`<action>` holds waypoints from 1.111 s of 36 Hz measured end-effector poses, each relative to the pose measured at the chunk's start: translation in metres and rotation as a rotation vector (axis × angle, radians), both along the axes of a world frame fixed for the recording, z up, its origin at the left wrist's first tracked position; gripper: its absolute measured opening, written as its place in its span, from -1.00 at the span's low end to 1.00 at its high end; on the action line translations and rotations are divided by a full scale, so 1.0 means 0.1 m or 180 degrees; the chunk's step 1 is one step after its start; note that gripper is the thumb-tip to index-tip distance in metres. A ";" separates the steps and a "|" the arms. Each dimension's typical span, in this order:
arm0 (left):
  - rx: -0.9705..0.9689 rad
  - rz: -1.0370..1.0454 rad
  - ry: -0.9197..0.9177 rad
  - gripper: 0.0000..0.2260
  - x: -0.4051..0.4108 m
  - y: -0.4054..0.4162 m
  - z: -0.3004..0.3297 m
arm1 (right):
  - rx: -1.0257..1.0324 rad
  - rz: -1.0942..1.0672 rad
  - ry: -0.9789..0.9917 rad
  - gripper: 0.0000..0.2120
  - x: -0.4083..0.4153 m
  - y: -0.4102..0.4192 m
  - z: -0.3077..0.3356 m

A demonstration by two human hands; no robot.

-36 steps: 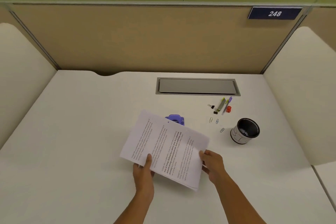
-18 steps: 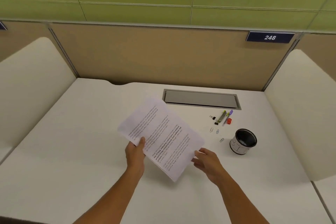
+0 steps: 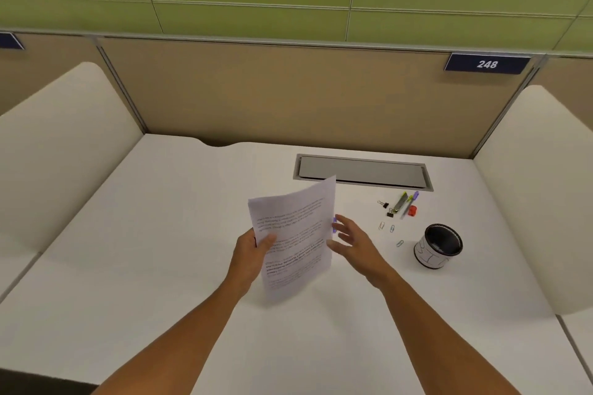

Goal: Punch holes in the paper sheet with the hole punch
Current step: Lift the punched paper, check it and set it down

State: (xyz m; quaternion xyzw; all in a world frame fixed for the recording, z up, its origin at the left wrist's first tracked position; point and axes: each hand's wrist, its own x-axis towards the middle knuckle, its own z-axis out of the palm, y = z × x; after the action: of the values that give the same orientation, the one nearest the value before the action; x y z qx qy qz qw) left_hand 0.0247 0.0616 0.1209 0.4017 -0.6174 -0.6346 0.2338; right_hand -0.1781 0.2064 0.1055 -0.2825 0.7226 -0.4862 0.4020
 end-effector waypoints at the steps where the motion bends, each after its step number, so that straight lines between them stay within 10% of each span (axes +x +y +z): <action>1: 0.0012 -0.0072 -0.0023 -0.85 0.02 -0.02 -0.01 | -0.0049 -0.0027 0.0020 -0.41 0.05 -0.03 -0.01; 7: 0.0070 -0.0338 -0.0029 -0.83 0.13 -0.20 -0.09 | -0.0169 -0.0470 0.0004 -0.14 0.25 -0.13 -0.12; 15: 0.0154 -0.0551 0.0010 -0.80 0.20 -0.47 -0.16 | -0.0349 -0.0484 0.0081 -0.79 0.39 -0.16 -0.09; 40: 0.0079 -0.0625 -0.0518 -0.72 0.07 -0.32 -0.30 | 0.0164 -0.1083 0.0125 -0.71 0.66 -0.01 -0.28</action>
State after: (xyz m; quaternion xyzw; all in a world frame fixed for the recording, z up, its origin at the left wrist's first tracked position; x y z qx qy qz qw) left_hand 0.0314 0.0293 0.0911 0.3924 -0.6628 -0.6273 0.1147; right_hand -0.1121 0.2053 0.0779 -0.1552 0.7799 -0.5230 0.3068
